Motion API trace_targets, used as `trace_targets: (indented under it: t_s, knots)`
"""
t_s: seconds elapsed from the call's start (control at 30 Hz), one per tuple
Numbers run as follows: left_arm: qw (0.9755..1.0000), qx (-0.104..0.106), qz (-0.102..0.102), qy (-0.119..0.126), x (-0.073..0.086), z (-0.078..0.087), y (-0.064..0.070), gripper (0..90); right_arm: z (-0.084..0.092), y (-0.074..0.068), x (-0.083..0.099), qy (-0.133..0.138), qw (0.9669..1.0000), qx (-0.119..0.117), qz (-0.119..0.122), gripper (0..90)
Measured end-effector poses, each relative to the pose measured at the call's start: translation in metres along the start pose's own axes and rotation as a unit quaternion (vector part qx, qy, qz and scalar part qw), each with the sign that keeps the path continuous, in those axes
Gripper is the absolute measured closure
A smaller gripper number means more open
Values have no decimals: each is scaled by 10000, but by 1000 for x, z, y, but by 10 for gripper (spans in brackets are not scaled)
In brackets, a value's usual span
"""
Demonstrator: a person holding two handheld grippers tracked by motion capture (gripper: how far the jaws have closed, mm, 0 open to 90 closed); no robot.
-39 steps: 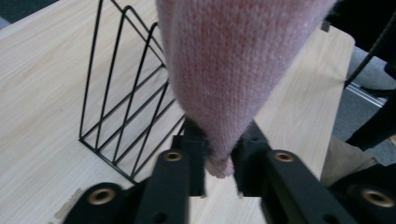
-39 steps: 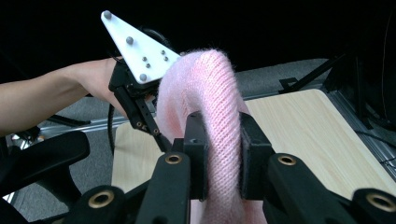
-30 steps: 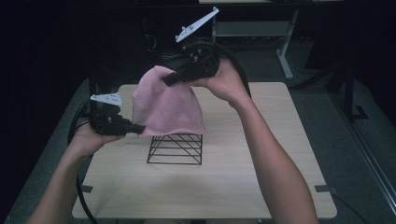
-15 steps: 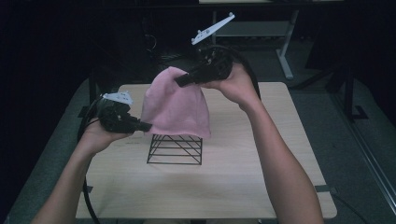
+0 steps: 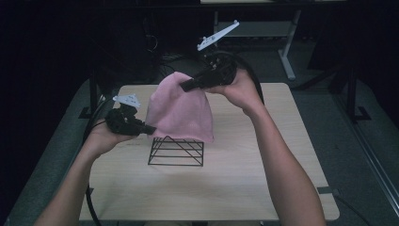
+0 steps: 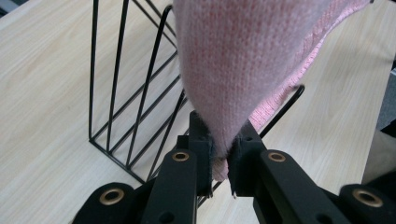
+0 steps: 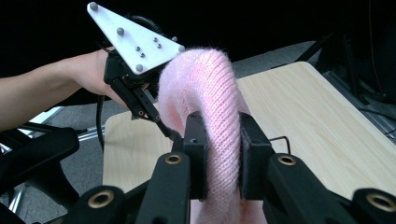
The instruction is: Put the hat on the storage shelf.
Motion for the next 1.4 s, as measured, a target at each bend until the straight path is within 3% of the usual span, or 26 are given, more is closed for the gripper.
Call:
trace_targets:
  t_s: [0.43,0.67,1.03,1.13,1.4]
  knots:
    - [9998,30,184,70,23,1,-5,815,-22,-7,0,-40,9997,-234,45,757]
    - [9997,26,230,-80,34,-3,-6,807,-34,-10,2,-99,9993,-344,108,751]
    - [9992,12,345,-195,48,-14,-9,800,-50,-6,20,-167,9983,-554,-29,745]
    - [9992,-12,264,-306,51,-17,-11,800,-53,-5,25,-198,9981,-586,-48,744]
    - [9986,-31,319,-428,57,-26,-12,801,-60,-4,38,-269,9972,-700,-67,740]
Point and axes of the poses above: each handheld gripper's, and its own axes: z roughly backward along the jaws, x roughly out of its underside, y roughly to its right, the point moved 1 cm from there along -z, roughly forward along the jaws, and after that the axes turned 2 degrees about x, right-handed, at the moved point
